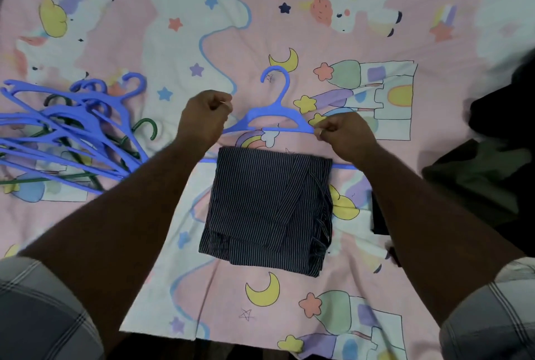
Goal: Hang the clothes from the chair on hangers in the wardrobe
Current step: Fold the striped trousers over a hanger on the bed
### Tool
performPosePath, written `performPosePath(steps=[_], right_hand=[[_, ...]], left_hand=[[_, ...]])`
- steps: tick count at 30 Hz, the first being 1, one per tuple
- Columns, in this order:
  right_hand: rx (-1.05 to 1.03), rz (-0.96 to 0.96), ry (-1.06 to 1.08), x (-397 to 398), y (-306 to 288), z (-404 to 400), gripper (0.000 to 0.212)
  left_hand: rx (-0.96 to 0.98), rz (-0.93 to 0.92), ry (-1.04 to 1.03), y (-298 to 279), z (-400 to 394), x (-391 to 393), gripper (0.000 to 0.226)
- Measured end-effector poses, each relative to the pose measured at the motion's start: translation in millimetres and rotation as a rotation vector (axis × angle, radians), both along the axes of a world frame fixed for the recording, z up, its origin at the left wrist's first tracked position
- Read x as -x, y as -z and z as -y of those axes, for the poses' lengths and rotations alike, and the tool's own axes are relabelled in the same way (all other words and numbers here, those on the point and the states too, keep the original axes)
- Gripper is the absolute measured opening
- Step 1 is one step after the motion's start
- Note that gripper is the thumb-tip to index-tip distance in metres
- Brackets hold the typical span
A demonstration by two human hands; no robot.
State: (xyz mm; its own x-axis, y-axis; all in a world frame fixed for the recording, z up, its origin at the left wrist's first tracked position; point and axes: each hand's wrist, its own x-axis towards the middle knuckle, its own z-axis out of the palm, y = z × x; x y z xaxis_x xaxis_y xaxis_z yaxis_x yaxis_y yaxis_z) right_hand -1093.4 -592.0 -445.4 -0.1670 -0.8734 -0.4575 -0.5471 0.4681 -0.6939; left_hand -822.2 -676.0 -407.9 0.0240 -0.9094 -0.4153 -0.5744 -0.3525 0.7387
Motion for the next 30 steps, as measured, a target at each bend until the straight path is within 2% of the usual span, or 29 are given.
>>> performPosePath(steps=[6, 9, 15, 20, 23, 26, 30], right_hand=[[-0.017, 0.056, 0.041, -1, 7, -13, 0.014], [0.0, 0.059, 0.072, 0, 9, -11, 0.015], [0.017, -0.007, 0.106, 3, 14, -12, 0.012], [-0.017, -0.091, -0.009, 10, 7, -16, 0.032], [-0.068, -0.124, -0.058, 17, 5, -20, 0.03], [-0.077, -0.111, -0.03, 15, 6, -27, 0.023], [0.016, -0.008, 0.151, 12, 7, -33, 0.02]], left_hand=[[-0.206, -0.177, 0.207, 5, -30, 31, 0.01], [-0.336, -0.285, 0.149, 9, -41, 46, 0.011], [-0.467, -0.302, 0.034, 22, -56, 30, 0.019], [-0.5, -0.603, -0.295, 2, -39, 14, 0.026], [-0.506, -0.679, -0.493, 0, -35, -1, 0.026], [-0.521, -0.69, -0.668, 9, -46, -18, 0.031], [-0.444, -0.528, -0.852, 25, -61, -37, 0.027]])
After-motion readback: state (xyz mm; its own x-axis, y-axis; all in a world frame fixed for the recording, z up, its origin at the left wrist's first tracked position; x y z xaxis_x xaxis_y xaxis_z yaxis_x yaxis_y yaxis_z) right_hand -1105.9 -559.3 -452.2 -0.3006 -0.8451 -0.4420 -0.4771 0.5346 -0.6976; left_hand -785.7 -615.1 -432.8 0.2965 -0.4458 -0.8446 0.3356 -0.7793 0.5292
